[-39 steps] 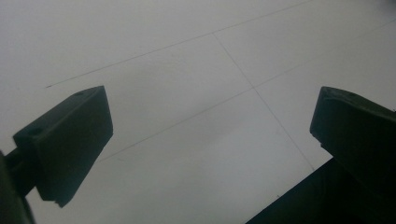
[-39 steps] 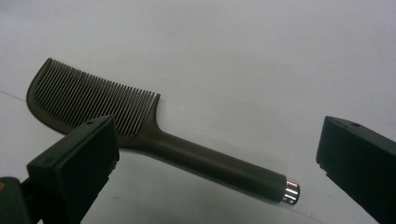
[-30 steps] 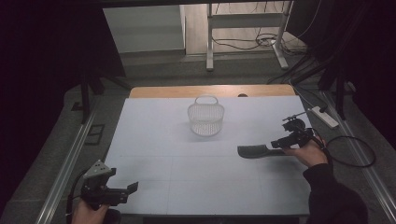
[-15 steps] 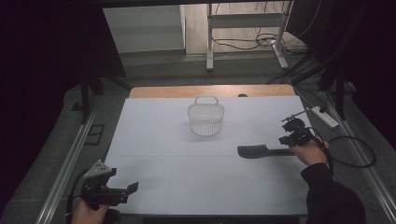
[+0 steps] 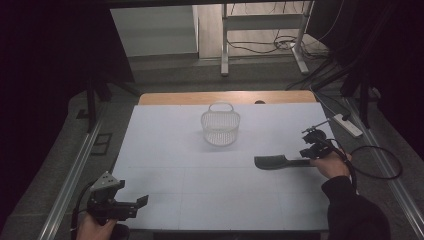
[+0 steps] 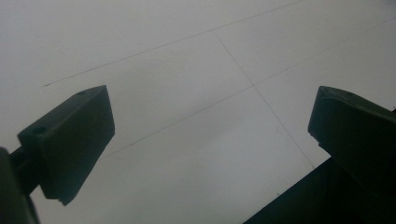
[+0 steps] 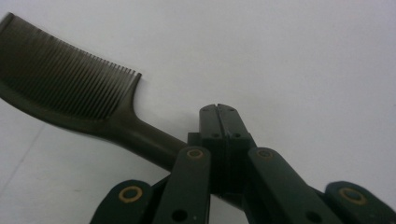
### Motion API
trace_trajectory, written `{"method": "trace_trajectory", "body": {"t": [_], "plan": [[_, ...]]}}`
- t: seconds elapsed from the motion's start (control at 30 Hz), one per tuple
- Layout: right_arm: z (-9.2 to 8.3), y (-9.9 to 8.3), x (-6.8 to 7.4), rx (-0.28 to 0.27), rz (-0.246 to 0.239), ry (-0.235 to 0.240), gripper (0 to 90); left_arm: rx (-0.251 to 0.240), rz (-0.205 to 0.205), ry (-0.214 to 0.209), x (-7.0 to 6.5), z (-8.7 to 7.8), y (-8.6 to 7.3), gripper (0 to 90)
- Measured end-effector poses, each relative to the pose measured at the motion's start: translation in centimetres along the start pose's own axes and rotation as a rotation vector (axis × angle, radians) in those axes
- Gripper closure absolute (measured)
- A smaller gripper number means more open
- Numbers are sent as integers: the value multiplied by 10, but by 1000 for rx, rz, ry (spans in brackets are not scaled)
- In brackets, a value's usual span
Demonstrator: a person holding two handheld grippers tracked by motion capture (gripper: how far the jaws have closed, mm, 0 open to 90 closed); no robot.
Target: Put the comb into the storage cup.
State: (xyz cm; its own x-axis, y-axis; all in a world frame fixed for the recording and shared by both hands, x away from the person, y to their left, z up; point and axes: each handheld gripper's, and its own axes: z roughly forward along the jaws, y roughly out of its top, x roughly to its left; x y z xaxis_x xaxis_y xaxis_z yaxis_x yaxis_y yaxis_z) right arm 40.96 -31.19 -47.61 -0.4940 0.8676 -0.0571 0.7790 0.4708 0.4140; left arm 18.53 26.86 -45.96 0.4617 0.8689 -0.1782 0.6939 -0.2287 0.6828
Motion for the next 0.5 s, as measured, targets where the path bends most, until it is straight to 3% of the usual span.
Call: {"method": "trace_trajectory", "body": {"t": [0.5], "plan": [[13,-4,-4,32,-9,-6,890,-1,-1,0,0,0,0,16]]}}
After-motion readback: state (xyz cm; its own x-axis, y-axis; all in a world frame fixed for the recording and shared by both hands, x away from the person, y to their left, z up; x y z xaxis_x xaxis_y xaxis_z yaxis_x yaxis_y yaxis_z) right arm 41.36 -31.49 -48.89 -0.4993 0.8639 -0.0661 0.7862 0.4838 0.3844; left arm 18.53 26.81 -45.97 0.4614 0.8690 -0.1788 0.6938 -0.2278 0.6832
